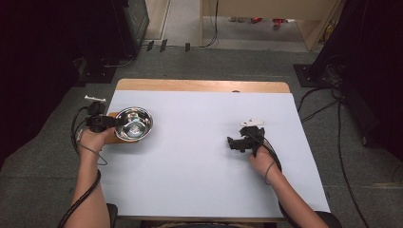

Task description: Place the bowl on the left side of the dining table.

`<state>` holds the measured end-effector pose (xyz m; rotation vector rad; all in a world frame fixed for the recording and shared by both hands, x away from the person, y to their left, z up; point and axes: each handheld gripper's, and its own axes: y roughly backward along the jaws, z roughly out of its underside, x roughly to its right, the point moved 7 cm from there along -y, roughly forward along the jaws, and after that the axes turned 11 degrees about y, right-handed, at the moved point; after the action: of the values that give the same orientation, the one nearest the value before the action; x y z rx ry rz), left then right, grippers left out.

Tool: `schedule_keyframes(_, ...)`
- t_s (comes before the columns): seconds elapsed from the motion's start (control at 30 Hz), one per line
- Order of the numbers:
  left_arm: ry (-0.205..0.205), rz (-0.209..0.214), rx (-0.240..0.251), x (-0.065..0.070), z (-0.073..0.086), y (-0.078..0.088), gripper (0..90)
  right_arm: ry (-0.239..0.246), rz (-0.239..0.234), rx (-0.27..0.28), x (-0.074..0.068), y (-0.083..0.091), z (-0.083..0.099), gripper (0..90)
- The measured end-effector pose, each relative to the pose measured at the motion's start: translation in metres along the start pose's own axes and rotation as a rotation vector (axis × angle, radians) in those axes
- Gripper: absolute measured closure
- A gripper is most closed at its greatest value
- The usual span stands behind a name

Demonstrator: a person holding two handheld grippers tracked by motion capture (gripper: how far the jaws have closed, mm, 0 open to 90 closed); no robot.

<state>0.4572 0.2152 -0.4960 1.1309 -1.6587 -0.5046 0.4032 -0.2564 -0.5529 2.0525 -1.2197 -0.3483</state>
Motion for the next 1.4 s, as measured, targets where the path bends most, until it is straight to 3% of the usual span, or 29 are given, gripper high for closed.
schedule_keyframes(0.23, 0.012, -0.022, 0.018, -0.007, -0.002, 0.003, 86.5, -0.001, -0.001, 0.000, 0.000, 0.000, 0.000, 4.0)
schedule_keyframes(0.33, 0.030, -0.010, 0.028, -0.011, -0.002, 0.004, 86.5, -0.001, 0.000, 0.001, 0.000, 0.000, 0.000, 4.0)
schedule_keyframes(0.67, 0.066, -0.046, 0.054, -0.024, -0.004, 0.004, 86.5, -0.001, 0.000, 0.000, 0.000, 0.000, 0.000, 4.0)
schedule_keyframes(1.4, 0.136, -0.093, 0.065, -0.049, -0.002, 0.001, 87.2, -0.001, 0.000, 0.001, 0.000, 0.000, 0.000, 4.0)
